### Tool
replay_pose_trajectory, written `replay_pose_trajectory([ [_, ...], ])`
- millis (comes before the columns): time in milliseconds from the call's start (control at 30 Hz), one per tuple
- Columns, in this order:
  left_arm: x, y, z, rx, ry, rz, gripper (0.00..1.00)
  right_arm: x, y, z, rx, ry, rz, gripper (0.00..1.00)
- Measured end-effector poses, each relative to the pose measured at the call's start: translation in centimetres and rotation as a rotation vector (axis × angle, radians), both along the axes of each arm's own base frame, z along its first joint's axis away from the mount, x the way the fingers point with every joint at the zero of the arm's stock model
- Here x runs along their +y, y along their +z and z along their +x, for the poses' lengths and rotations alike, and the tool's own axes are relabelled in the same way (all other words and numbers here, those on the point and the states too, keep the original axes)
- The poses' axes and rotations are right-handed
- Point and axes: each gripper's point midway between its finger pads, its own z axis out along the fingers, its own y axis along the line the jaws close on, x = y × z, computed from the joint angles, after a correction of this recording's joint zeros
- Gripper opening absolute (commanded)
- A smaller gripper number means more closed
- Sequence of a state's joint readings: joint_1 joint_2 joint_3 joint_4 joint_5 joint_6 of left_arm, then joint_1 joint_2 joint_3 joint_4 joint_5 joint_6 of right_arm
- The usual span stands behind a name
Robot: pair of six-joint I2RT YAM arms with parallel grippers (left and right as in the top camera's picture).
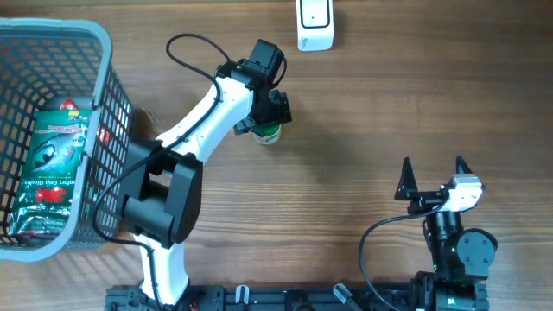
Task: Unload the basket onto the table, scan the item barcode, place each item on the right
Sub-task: 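Lift the jar out and place it on the table center, then reach the left gripper into the basket and grasp the green glove package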
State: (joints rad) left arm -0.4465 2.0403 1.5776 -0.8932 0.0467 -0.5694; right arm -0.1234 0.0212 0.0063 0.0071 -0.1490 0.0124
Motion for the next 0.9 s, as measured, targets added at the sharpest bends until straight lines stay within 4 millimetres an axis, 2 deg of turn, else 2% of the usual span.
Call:
replay_pose_trajectory([
  [133,0.2,0.1,0.1,-0.001,0.005,0.0,1.0,0.0,0.0,0.0,0.0,0.0,0.0,1.0],
  [200,1.4,2.1,0.7,-0.037,0.029,0.002,1.0,0.0,0.0,0.0,0.0,0.0,0.0,1.0],
  [267,3.7,7.0,1.9,-0.142,0.083,-0.012,1.0,0.0,0.0,0.0,0.0,0.0,0.0,1.0],
  [300,5.9,11.2,2.4,-0.237,0.134,-0.03,1.0,0.0,0.0,0.0,0.0,0.0,0.0,1.0],
  [367,9.2,16.8,2.4,-0.364,0.209,-0.047,1.0,0.0,0.0,0.0,0.0,0.0,0.0,1.0],
  [400,13.1,21.9,1.3,-0.48,0.288,-0.052,1.0,0.0,0.0,0.0,0.0,0.0,0.0,1.0],
  [433,15.9,24.9,0.1,-0.553,0.348,-0.041,1.0,0.0,0.0,0.0,0.0,0.0,0.0,1.0],
  [467,19.1,27.2,-1.8,-0.605,0.423,-0.009,1.0,0.0,0.0,0.0,0.0,0.0,0.0,1.0],
  [533,24.7,29.2,-4.9,-0.646,0.572,0.076,1.0,0.0,0.0,0.0,0.0,0.0,0.0,1.0],
  [600,31.1,28.9,-8.3,-0.603,0.765,0.19,1.0,0.0,0.0,0.0,0.0,0.0,0.0,1.0],
  [633,33.1,28.1,-9.2,-0.566,0.828,0.223,1.0,0.0,0.0,0.0,0.0,0.0,0.0,1.0],
  [667,34.2,27.5,-9.7,-0.542,0.864,0.236,1.0,0.0,0.0,0.0,0.0,0.0,0.0,1.0],
  [733,37.6,24.0,-11.4,-0.429,0.977,0.276,1.0,0.0,0.0,0.0,0.0,0.0,0.0,1.0],
  [800,39.7,19.3,-12.3,-0.318,1.043,0.296,1.0,0.0,0.0,0.0,0.0,0.0,0.0,1.0],
  [833,40.1,16.5,-12.6,-0.252,1.054,0.298,1.0,0.0,0.0,0.0,0.0,0.0,0.0,1.0],
  [900,40.2,13.2,-12.6,-0.184,1.048,0.294,1.0,0.0,0.0,0.0,0.0,0.0,0.0,1.0],
])
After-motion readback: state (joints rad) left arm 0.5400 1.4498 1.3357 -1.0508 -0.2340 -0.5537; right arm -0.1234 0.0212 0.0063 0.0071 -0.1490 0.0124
